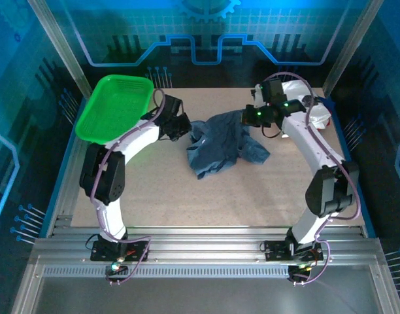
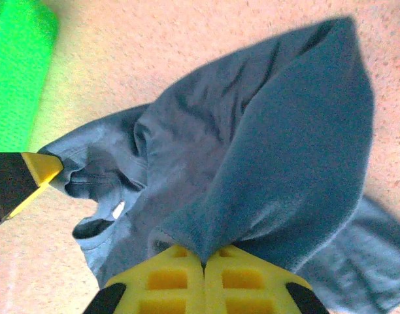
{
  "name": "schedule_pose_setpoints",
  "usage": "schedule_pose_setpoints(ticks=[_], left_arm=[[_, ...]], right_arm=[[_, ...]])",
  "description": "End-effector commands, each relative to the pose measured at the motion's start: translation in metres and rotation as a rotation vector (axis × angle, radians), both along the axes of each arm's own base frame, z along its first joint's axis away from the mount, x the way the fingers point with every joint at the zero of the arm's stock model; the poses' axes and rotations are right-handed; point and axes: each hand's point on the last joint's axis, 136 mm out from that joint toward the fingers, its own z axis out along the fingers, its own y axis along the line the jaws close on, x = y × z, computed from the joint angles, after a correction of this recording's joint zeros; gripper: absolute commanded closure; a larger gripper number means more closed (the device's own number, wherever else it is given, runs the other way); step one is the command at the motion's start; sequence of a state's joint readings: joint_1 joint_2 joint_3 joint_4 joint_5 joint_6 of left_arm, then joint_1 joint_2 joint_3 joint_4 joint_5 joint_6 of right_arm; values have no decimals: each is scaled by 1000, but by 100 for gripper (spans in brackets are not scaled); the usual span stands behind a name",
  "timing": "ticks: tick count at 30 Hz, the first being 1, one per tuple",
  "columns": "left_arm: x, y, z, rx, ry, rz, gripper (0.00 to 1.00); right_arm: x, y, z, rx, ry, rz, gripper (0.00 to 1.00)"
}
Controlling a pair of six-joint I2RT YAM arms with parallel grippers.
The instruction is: Fold and stack the t-shirts
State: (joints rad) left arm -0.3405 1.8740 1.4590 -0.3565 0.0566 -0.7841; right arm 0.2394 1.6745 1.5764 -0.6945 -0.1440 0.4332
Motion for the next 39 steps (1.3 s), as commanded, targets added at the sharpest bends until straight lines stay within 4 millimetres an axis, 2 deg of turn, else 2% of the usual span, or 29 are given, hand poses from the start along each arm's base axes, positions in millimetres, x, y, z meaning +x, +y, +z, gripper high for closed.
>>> schedule_pose_setpoints(ticks=[1, 3, 6, 9, 11, 14, 19, 21, 26, 30, 33, 35, 37, 39], left_arm=[[10, 29, 63, 32, -144, 26, 100], [12, 43, 94, 38, -207, 33, 100], [11, 59, 133, 49, -282, 27, 100], [6, 74, 162, 60, -341, 25, 100], [1, 82, 182, 59, -392, 26, 100], [-10, 90, 213, 43, -478, 22, 100], [-36, 91, 277, 7, -648, -2, 100], [-51, 92, 308, -6, -730, -5, 100], [-93, 96, 376, -20, -924, -13, 100], [-126, 97, 419, -26, -1052, -40, 100], [-141, 94, 440, -39, -1104, -69, 100], [-143, 92, 444, -34, -1111, -83, 100], [-132, 91, 435, -16, -1080, -90, 100], [-113, 86, 417, -15, -1022, -105, 100]], right_arm=[[-1, -14, 60, 73, -133, 3, 100], [0, -29, 92, 95, -197, -19, 100], [-3, -53, 122, 105, -250, -65, 100], [-11, -74, 137, 129, -276, -112, 100], [-19, -86, 141, 149, -285, -141, 100], [-32, -95, 153, 213, -328, -148, 100], [-54, -90, 190, 325, -445, -92, 100], [-67, -84, 212, 375, -494, -64, 100], [-105, -74, 254, 426, -591, -23, 100], [-140, -68, 273, 426, -635, 1, 100], [-158, -65, 279, 426, -637, 11, 100], [-161, -65, 276, 415, -620, 10, 100], [-156, -68, 263, 392, -583, -15, 100], [-143, -74, 242, 364, -535, -45, 100]])
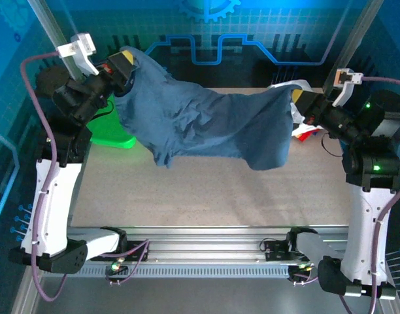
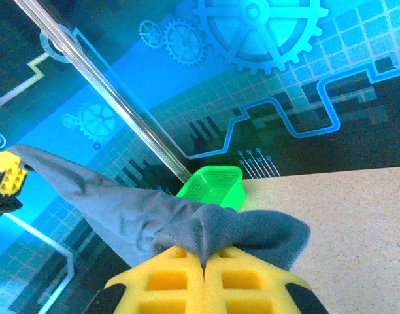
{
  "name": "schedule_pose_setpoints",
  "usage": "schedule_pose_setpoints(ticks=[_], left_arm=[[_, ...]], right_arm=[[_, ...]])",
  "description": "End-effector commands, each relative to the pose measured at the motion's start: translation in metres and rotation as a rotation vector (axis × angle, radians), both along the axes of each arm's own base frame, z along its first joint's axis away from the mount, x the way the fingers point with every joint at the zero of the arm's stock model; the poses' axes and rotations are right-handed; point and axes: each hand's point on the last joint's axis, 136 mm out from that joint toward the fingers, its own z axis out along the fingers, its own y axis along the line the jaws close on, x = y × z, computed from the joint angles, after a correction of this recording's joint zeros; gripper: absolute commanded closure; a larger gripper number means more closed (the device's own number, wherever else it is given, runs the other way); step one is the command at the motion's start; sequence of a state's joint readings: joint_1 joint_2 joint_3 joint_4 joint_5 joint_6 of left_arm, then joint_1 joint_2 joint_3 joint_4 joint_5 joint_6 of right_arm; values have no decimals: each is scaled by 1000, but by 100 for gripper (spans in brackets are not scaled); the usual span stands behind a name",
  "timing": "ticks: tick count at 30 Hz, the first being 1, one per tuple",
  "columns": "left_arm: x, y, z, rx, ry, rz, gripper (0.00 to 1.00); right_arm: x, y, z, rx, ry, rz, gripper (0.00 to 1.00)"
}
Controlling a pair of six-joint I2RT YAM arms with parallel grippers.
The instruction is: Fold and stack the t-shirts
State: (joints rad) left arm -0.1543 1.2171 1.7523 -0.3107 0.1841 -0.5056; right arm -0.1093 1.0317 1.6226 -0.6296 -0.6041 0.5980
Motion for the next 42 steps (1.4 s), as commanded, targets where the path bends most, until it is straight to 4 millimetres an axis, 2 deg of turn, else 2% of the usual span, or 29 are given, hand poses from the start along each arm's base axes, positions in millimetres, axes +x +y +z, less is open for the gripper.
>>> schedule_pose_setpoints(ticks=[1, 6, 10, 11, 12, 14, 15, 16, 17, 19, 22, 24, 27, 32, 37, 42], left_arm=[[33, -11, -28, 54, 74, -36, 100], [103, -24, -104, 102, 257, -57, 100], [164, -35, -182, 149, 417, -69, 98], [178, -39, -207, 146, 478, -85, 71], [187, -43, -226, 149, 538, -101, 46], [195, -45, -249, 136, 617, -95, 31], [193, -43, -251, 129, 625, -80, 25], [187, -40, -248, 122, 620, -58, 7], [179, -35, -243, 112, 616, -37, 1], [156, -28, -235, 85, 628, -12, 1], [106, -24, -251, 62, 730, -9, 1], [68, -17, -272, 48, 826, 4, 1], [7, -8, -316, 17, 1014, 29, 1], [-85, -10, -388, -26, 1333, 44, 1], [-141, -7, -449, 43, 1606, 129, 2], [-168, 3, -490, 70, 1731, 227, 5]], right_arm=[[24, -13, -43, -24, 142, -55, 100], [72, -27, -105, -84, 254, -88, 100], [117, -47, -178, -152, 379, -133, 100], [127, -54, -199, -173, 417, -161, 91], [137, -60, -217, -182, 452, -182, 74], [150, -69, -237, -193, 491, -203, 48], [153, -75, -244, -204, 510, -226, 42], [154, -78, -245, -212, 516, -240, 38], [152, -80, -243, -223, 516, -246, 33], [141, -80, -239, -261, 514, -244, 23], [109, -77, -245, -296, 586, -226, 16], [81, -65, -255, -282, 645, -182, 15], [34, -50, -280, -270, 763, -150, 15], [-28, -38, -330, -225, 975, -130, 15], [-57, -37, -374, -190, 1121, -173, 15], [-66, -45, -404, -202, 1205, -231, 15]])
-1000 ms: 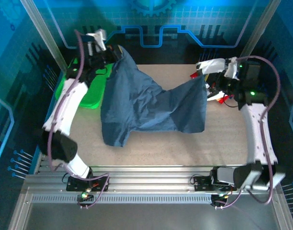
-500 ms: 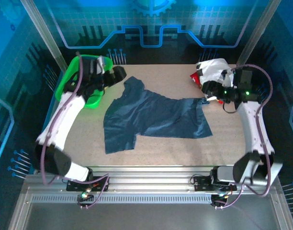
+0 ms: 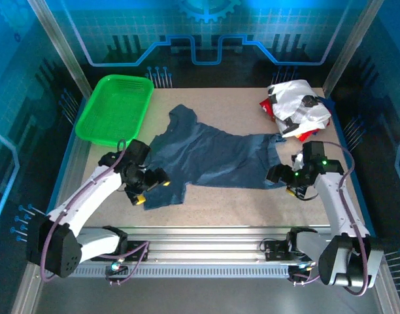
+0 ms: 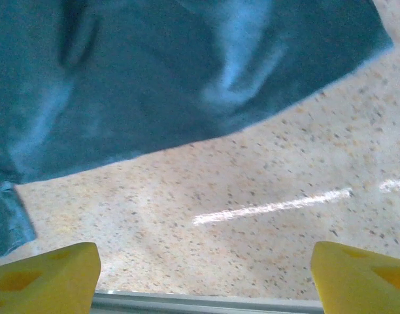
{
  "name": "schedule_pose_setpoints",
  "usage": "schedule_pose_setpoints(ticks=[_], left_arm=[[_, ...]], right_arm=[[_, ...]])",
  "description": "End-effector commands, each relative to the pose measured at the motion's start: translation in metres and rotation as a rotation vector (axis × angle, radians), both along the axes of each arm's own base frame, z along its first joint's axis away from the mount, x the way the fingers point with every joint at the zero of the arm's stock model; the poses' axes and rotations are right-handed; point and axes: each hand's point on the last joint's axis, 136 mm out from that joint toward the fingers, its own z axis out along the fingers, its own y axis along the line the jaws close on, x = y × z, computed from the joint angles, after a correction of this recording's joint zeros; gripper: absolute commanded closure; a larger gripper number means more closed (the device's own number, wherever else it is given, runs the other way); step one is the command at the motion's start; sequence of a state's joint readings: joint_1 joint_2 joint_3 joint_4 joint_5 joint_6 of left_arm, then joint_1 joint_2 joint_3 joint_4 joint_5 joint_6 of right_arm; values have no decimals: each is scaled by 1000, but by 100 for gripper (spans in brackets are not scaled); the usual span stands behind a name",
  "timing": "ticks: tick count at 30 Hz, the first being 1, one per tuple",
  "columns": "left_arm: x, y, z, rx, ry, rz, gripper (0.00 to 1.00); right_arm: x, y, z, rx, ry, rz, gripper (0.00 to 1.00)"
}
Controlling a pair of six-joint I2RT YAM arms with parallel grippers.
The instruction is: Fold and stack the t-shirts
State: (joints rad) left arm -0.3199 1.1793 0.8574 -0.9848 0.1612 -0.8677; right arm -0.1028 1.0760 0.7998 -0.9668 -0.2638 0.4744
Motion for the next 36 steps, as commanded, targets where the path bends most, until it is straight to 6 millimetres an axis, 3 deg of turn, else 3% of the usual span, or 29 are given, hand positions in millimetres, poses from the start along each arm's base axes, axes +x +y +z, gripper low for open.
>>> schedule_pose_setpoints(ticks=[1, 7, 12, 19, 24, 29, 36], left_arm=[[-26, 12, -25, 54, 114, 86, 6], [-39, 24, -56, 114, 165, 99, 11], [-33, 25, -72, 123, 146, 143, 16], [-10, 26, -85, 131, 90, 167, 30], [2, 29, -96, 116, 58, 187, 51], [12, 22, -97, 78, 33, 173, 81], [21, 17, -85, 56, -8, 148, 100]], right_arm=[[-6, -4, -17, -22, 53, -47, 15], [0, -14, -35, -39, 70, -117, 16], [3, -25, -43, -59, 73, -167, 16], [17, -39, -43, -53, 45, -198, 18], [24, -48, -42, -60, 37, -208, 18], [26, -53, -50, -70, 50, -211, 19], [42, -60, -61, -71, 49, -226, 29]])
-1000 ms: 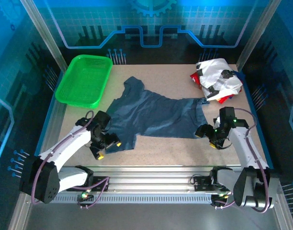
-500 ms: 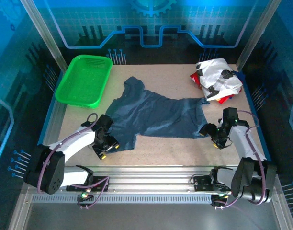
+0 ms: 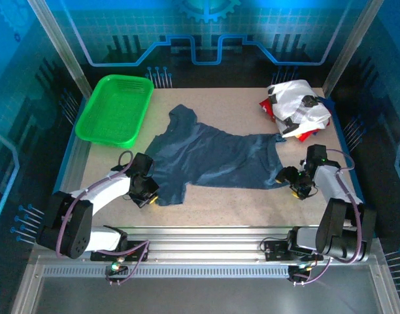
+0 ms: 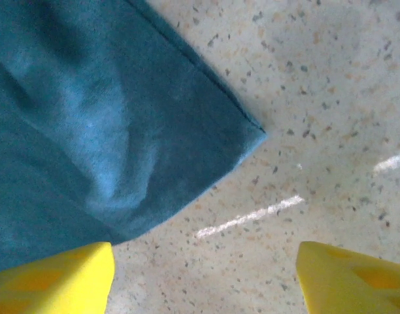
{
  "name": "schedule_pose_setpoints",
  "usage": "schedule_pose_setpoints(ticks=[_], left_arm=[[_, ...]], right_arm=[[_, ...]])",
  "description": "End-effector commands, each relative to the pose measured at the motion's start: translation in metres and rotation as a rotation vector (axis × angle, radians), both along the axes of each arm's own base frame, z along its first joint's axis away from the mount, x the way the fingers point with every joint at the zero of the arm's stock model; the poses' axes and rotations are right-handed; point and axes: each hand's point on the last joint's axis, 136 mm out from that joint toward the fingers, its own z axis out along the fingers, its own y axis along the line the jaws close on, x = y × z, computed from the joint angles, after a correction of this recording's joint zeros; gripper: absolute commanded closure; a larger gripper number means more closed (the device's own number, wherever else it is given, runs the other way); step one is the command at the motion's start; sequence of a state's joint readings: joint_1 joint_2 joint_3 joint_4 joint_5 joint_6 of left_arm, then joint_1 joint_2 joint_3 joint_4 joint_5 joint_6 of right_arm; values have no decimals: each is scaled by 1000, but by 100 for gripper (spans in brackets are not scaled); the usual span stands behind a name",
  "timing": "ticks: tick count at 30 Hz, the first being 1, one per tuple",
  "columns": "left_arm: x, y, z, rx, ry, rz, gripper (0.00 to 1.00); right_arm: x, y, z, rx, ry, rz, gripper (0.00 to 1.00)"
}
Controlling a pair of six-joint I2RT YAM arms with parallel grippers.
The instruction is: Fold and stack the t-shirts
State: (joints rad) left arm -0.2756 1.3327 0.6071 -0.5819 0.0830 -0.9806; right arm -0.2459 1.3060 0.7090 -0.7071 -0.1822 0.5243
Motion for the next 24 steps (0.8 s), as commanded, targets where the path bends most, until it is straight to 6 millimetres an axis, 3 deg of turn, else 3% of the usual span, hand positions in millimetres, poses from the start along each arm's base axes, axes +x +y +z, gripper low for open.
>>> schedule_pose_setpoints(ticks=[1, 9, 17, 22, 24], left_arm=[[4, -2, 4, -8, -22, -18, 100], [12, -3, 22, -31, -87, -23, 100], [32, -4, 66, -68, -224, -16, 100], [53, -7, 112, -91, -356, -38, 100], [63, -8, 137, -91, -427, -57, 100]], right_arm=[[19, -13, 2, -23, -39, -23, 31], [40, -21, -18, -23, -15, -55, 49], [41, -25, -34, -37, 55, -74, 70], [54, -22, -16, -12, -11, -97, 99], [65, -19, 6, 12, -85, -104, 100]])
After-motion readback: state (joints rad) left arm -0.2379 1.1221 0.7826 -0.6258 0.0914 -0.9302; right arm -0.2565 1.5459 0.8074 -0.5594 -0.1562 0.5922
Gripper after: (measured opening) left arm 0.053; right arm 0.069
